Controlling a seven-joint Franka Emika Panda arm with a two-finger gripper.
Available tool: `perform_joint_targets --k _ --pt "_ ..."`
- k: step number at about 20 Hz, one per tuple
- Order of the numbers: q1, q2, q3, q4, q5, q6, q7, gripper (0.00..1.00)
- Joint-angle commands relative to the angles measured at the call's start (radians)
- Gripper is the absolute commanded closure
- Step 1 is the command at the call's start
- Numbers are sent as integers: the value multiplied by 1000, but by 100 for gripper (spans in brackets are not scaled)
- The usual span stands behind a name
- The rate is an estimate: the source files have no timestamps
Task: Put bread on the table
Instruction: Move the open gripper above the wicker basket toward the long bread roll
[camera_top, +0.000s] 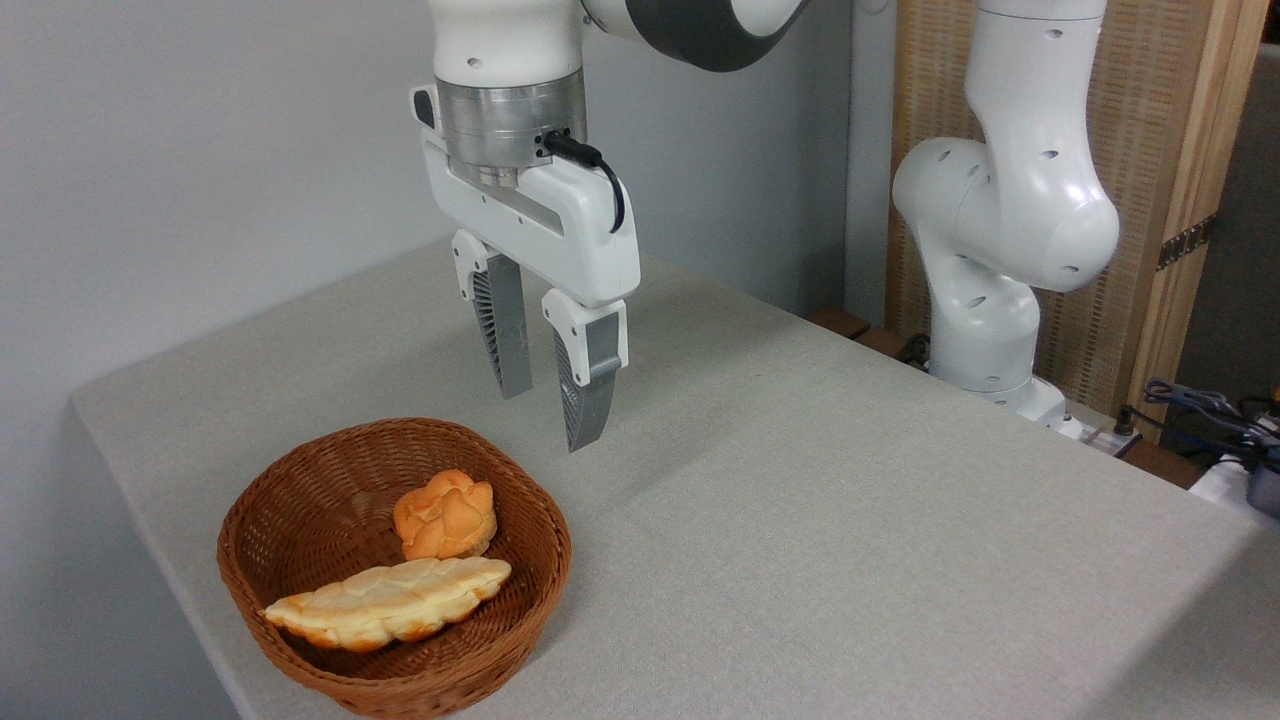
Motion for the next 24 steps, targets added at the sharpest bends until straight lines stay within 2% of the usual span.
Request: perform_joint_targets --k 1,24 --pt "-7 -3 14 14 -2 -28 -7 0" --pt "-7 -2 13 44 -3 -29 6 0"
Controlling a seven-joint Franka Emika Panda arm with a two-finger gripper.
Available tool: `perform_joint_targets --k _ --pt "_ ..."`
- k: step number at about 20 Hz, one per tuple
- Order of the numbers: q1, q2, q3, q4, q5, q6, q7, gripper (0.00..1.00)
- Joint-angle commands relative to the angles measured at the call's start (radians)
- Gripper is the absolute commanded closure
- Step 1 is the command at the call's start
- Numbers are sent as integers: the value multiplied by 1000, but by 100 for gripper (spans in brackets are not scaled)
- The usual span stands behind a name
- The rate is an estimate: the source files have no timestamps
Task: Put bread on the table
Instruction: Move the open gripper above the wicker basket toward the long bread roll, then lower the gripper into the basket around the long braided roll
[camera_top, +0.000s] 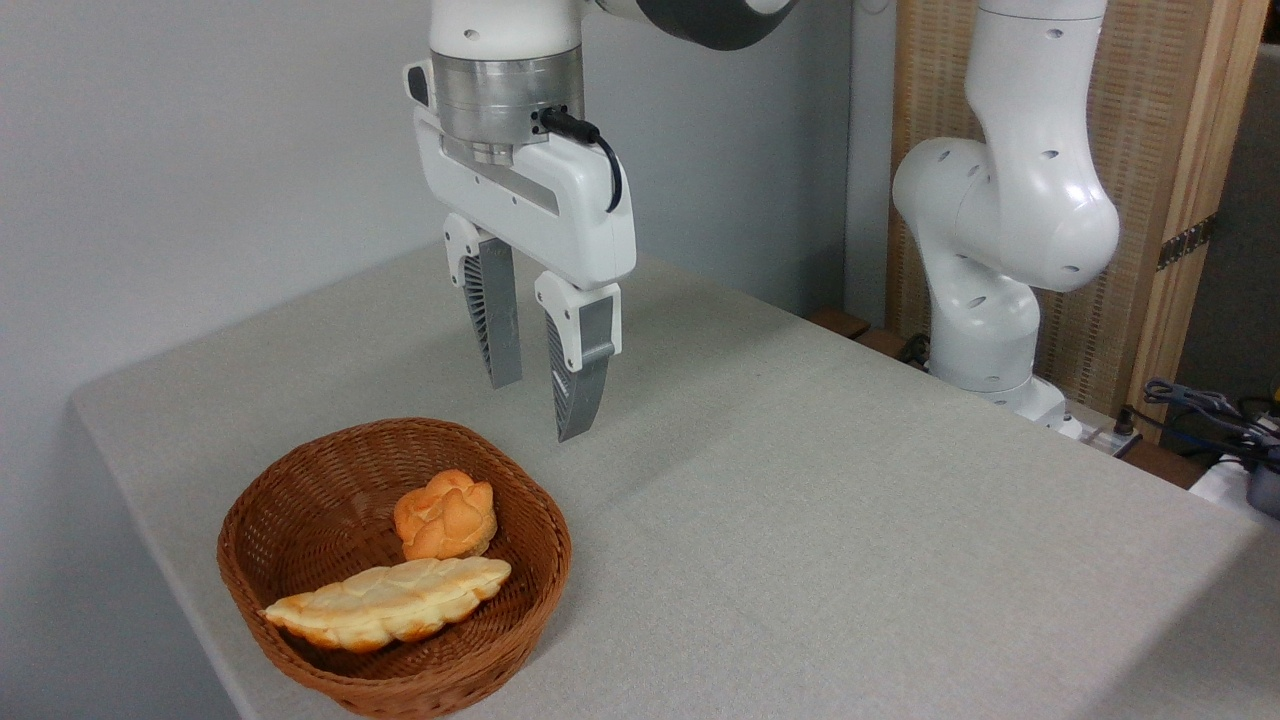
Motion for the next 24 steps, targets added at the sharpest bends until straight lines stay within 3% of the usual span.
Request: perform_joint_targets --k 1,8,12,24 --pt "-9 2 8 16 -3 -29 5 0" --pt "-10 16 8 16 -2 -7 31 0" --pt "-15 35 7 15 -2 87 36 0" --pt "-21 210 -36 16 6 330 36 0"
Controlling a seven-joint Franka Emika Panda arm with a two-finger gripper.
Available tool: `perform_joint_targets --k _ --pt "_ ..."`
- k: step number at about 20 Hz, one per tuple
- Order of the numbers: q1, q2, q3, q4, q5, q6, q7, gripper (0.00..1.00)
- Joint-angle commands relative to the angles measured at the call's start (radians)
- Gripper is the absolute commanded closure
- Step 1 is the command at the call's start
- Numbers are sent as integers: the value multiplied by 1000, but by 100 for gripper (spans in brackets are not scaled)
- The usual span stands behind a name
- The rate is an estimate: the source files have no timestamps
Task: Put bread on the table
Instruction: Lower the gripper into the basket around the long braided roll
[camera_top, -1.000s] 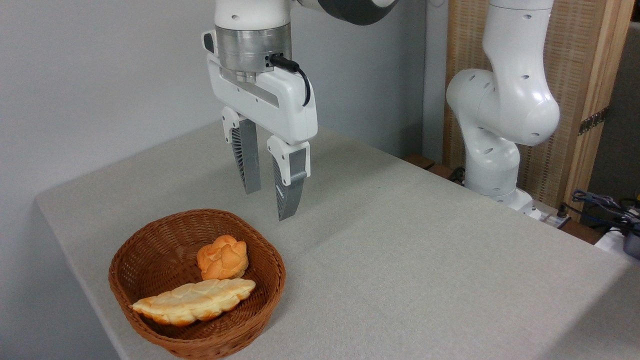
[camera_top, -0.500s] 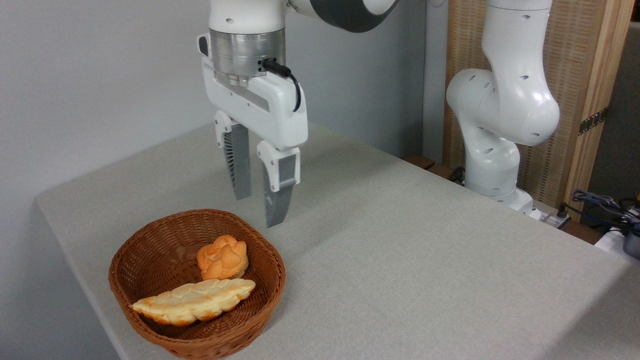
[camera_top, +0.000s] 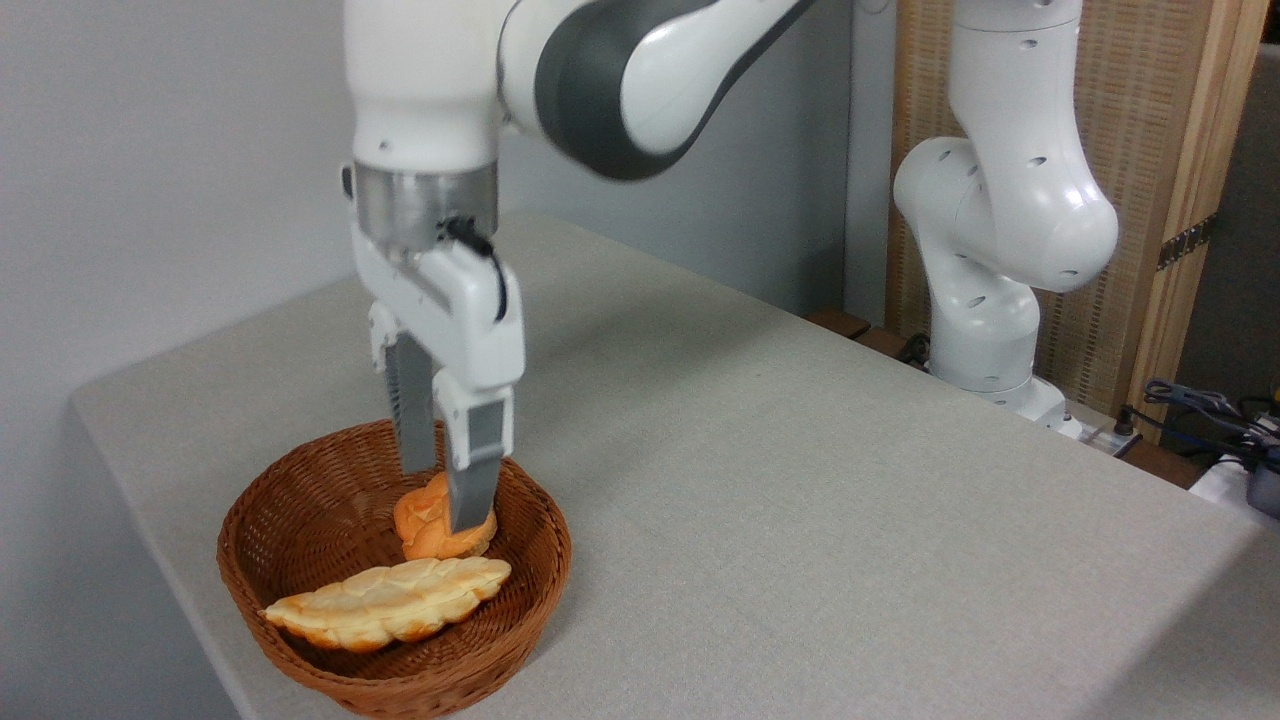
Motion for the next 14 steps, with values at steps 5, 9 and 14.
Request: perform_joint_targets --k 5,9,14 --pt "-1 120 -17 16 11 138 13 0" --pt "-1 161 -26 16 12 192 18 0" --pt "-1 206 -26 16 14 238 21 0"
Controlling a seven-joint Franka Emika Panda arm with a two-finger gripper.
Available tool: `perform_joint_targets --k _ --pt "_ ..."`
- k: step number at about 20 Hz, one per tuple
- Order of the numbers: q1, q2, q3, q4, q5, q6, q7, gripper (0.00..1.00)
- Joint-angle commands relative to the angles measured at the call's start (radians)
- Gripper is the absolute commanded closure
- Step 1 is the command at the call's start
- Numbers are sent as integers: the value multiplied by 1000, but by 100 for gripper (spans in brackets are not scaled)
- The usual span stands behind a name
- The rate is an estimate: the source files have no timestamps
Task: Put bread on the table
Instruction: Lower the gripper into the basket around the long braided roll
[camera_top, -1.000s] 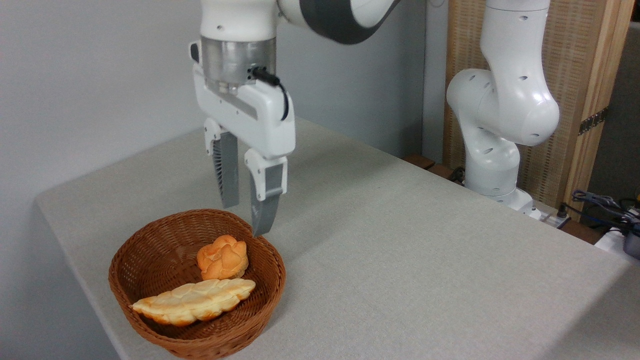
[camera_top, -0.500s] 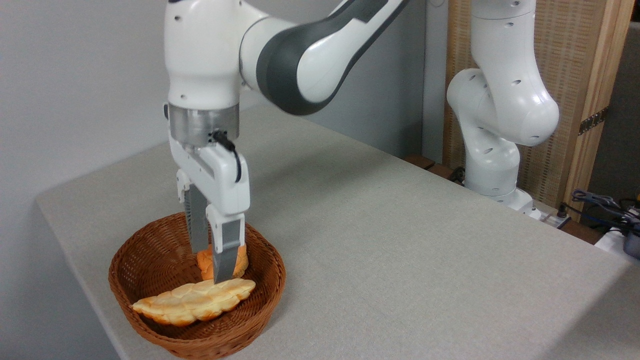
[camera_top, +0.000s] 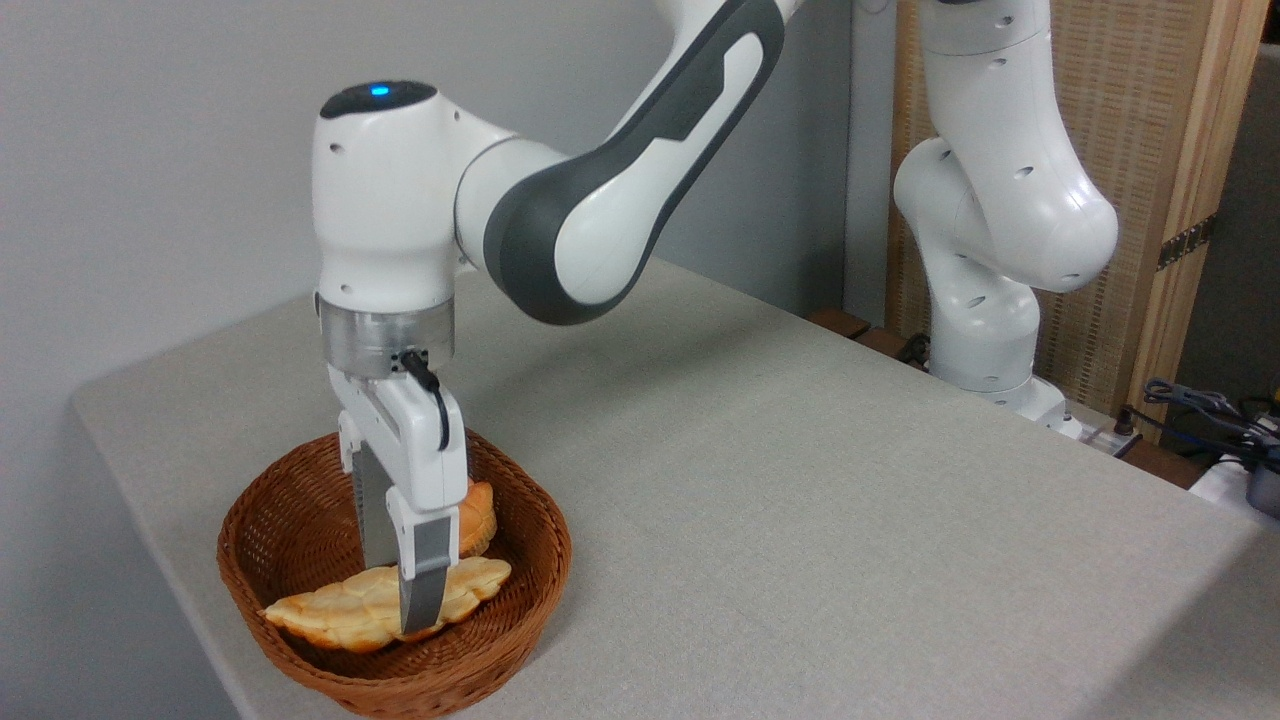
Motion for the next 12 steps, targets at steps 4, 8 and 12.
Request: perform_joint_targets --k 4,8,12 --pt "2 35 -3 16 15 20 9 0" --pt "2 43 -3 16 36 20 12 18" --pt "2 41 -3 16 60 20 7 66"
